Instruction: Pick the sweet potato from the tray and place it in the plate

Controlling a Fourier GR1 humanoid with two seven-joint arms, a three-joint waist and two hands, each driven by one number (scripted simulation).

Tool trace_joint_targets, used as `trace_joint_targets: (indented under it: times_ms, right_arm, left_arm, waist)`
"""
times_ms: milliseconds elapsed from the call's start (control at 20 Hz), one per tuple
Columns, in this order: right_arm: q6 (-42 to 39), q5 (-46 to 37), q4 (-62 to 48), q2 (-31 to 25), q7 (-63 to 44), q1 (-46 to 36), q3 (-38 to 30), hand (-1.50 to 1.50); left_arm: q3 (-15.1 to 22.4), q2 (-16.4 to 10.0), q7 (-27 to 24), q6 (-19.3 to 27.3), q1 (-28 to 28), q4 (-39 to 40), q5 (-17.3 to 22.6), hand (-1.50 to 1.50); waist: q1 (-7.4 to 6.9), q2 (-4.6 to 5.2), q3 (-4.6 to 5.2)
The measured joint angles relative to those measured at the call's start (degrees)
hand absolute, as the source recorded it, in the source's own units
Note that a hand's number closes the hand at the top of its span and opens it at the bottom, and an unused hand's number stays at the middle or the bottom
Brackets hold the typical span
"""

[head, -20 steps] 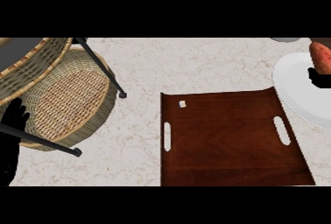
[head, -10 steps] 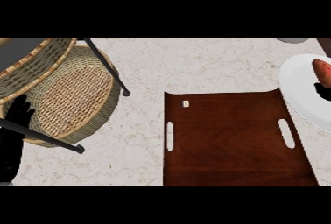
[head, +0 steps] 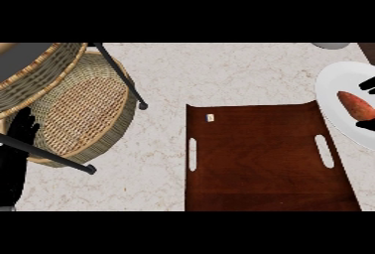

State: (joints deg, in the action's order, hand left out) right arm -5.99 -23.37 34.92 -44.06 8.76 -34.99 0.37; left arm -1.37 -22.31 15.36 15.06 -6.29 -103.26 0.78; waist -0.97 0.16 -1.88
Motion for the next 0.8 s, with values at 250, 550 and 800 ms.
trace_joint_targets:
  times_ms: [250, 550, 800]
  right_arm:
    - [-2.2, 7.8, -1.7, 1.1, 8.7, -2.0, -7.0, -1.50]
    - [-7.4, 18.2, -6.0, 1.1, 13.8, -3.5, -16.6, -1.50]
    - [-13.7, 22.1, -9.7, -1.0, 17.2, -2.6, -20.4, -1.50]
  left_arm:
    - [-1.1, 0.6, 0.2, -0.2, -1.1, -0.5, -0.1, 0.00]
    - [-2.0, 1.2, 0.6, -0.2, -2.0, -1.2, -0.7, 0.00]
    - [-2.4, 1.6, 1.0, -1.0, -1.7, -1.3, -1.0, 0.00]
  waist:
    - [0.99, -0.25, -0.04]
    - [1.79, -0.30, -0.04]
    - [1.65, -0.31, 0.04]
